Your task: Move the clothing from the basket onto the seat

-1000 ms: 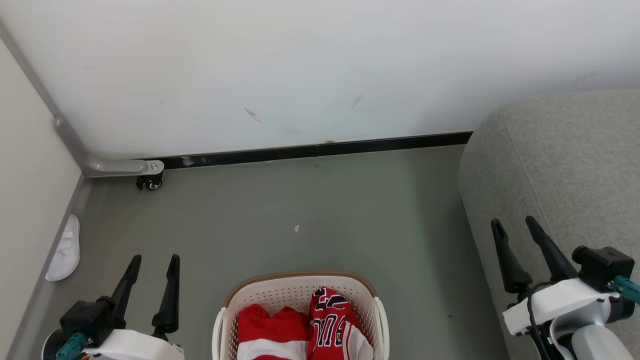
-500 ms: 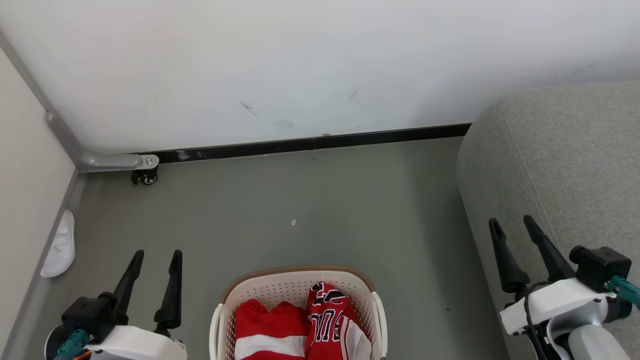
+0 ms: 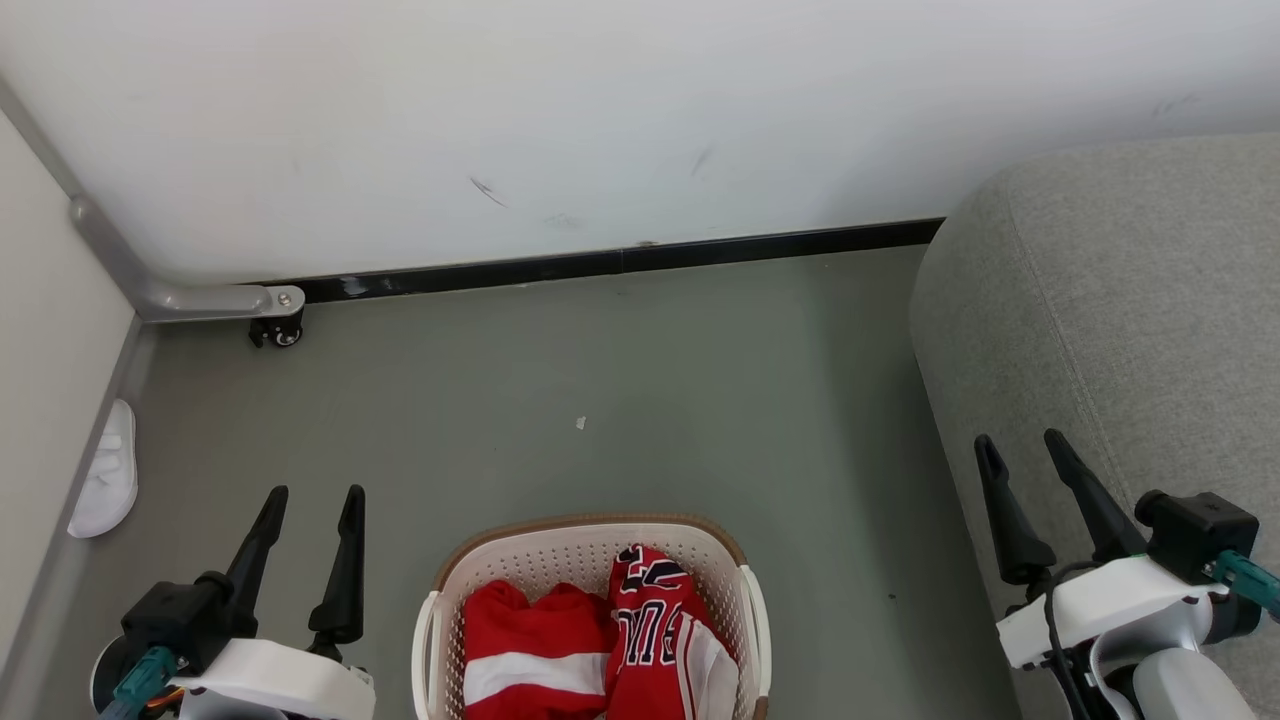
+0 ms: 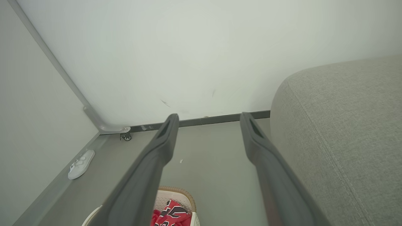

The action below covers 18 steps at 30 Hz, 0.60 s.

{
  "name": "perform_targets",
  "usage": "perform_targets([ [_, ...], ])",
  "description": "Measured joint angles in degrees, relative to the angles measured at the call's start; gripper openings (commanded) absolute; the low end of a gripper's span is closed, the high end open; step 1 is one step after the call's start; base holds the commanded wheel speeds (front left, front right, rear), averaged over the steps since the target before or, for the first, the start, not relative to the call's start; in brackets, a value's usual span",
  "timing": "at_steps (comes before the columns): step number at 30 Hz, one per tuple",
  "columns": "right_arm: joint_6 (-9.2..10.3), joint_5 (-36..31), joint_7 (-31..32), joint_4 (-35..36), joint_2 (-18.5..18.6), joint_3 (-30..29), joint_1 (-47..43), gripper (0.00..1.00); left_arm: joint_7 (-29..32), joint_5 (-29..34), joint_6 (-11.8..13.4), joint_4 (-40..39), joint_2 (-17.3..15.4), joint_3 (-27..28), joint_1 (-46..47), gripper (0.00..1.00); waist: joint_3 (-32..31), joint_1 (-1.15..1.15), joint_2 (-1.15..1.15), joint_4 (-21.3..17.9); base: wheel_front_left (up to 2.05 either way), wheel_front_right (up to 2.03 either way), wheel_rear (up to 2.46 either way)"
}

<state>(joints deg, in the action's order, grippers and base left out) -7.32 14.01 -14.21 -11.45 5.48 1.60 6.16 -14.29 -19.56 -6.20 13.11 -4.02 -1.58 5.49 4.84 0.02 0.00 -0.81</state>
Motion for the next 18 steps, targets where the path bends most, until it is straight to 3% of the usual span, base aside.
perform_targets([
  [18,0.00,-0.60,0.00,0.69,-1.08,-0.03,0.63,1.00,0.00,0.02,-0.10,0.07,0.05,0.38,2.32,1.00,4.31,0.00,0.00,-1.07,0.00,0.00,0.00],
])
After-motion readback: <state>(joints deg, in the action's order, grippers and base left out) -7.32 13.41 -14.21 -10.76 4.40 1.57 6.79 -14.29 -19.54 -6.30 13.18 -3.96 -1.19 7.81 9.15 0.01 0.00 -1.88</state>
